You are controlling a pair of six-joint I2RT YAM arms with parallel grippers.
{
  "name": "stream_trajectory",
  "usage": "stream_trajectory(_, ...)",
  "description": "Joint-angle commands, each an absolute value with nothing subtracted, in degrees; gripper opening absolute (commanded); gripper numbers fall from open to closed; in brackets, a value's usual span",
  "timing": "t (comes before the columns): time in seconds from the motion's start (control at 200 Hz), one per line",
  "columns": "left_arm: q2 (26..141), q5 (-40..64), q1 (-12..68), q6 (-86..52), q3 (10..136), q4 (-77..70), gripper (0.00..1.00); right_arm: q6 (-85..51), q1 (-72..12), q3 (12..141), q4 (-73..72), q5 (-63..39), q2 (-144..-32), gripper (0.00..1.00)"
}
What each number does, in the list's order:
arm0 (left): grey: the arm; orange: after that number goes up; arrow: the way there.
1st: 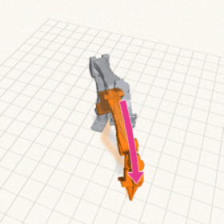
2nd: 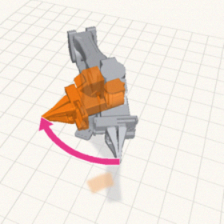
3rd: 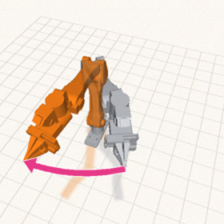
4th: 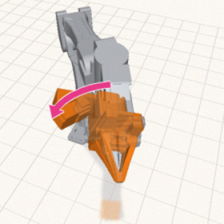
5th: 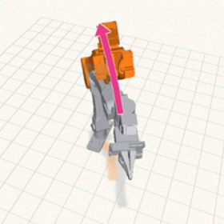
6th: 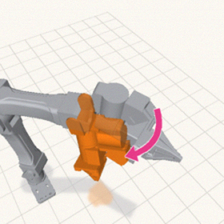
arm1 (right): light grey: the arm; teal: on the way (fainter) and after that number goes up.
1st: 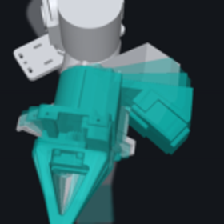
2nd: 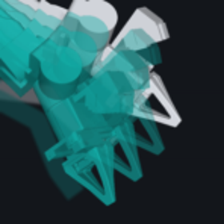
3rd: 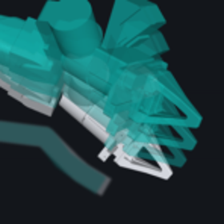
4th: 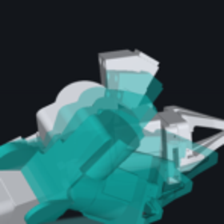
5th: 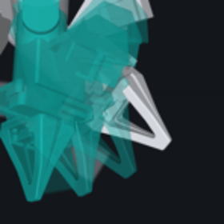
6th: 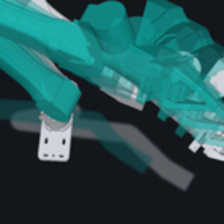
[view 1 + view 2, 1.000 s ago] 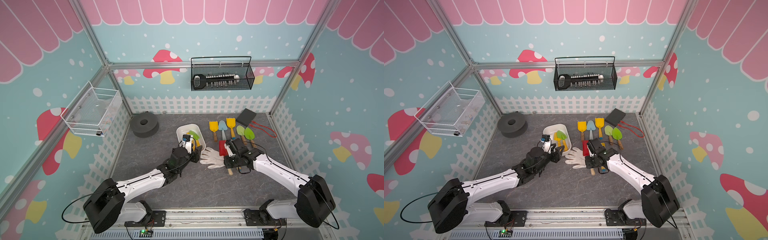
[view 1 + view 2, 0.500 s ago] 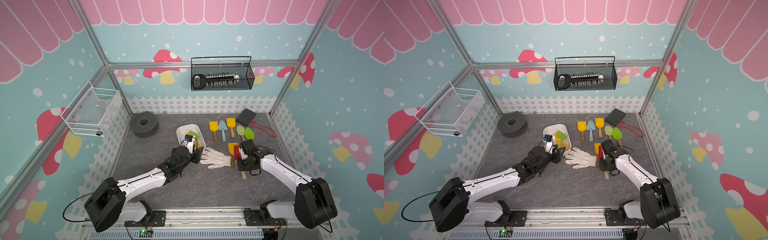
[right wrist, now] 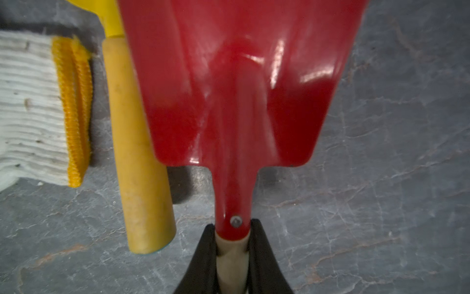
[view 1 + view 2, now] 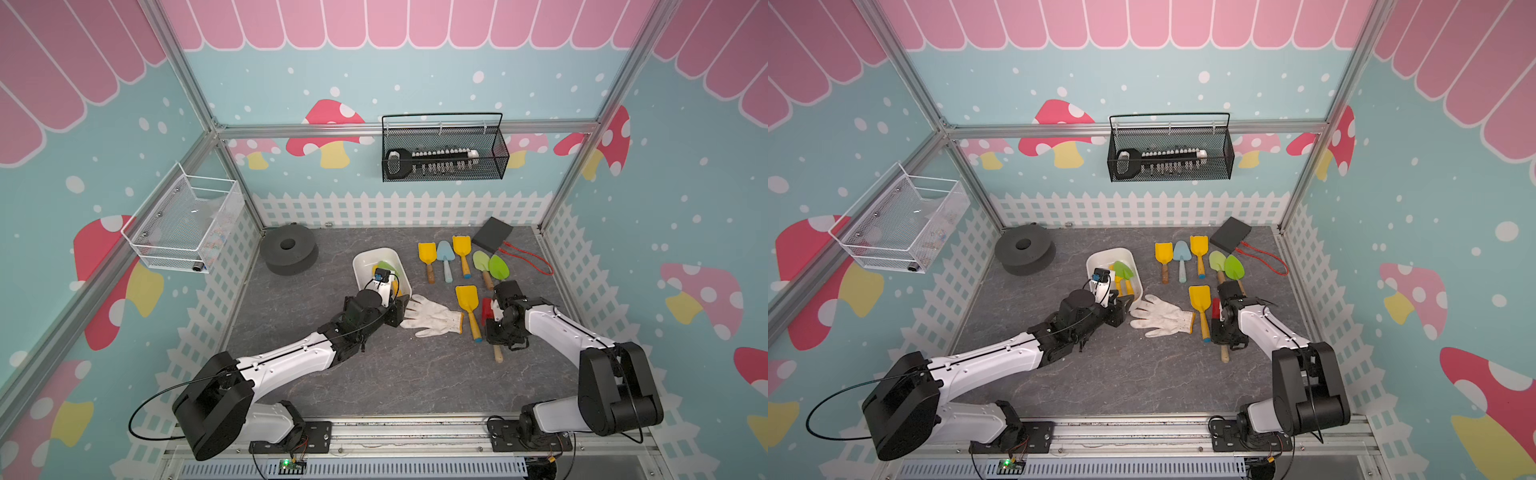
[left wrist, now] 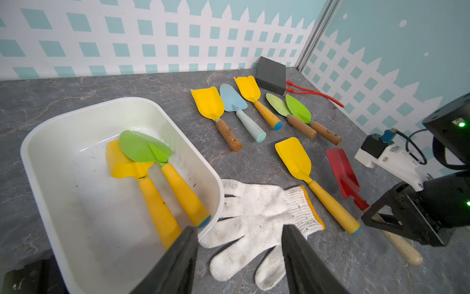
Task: Take the shovel out of the storage box
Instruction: Place the shovel at the center of the board.
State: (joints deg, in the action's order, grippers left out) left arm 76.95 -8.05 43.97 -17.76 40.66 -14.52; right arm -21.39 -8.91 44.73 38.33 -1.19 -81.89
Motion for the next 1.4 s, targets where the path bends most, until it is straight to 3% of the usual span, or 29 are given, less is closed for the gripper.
stream_trajectory(0.0,77.26,-7.55,44.21,-16.96,42.11,-13.32,0.56,-20.4,-7.91,45.09,37.17,-3.37,-83.1,0.11)
stream_trajectory(0.4,76.3,-7.47,44.21,-16.96,41.66,-13.45,0.57,-19.95,-5.55,48.59,36.49,-5.8,-88.65,0.12)
stream_trajectory(0.63,76.47,-7.55,44.21,-16.98,41.92,-13.1,0.57,-19.78,-5.08,50.13,36.5,-6.4,-91.27,0.24)
stream_trajectory(0.876,76.03,-7.74,44.29,-16.96,41.75,-13.06,0.57,-19.87,-4.99,50.24,36.58,-5.92,-91.26,0.29)
stream_trajectory(1.161,77.06,-8.16,44.3,-16.86,42.14,-12.86,0.57,-20.04,-5.05,47.84,37.9,-4.04,-79.74,0.46)
stream_trajectory(1.391,78.37,-11.3,44.29,-17.01,43.42,-10.93,0.57,-17.05,-7.07,48.17,37.14,-7.11,-69.97,0.45)
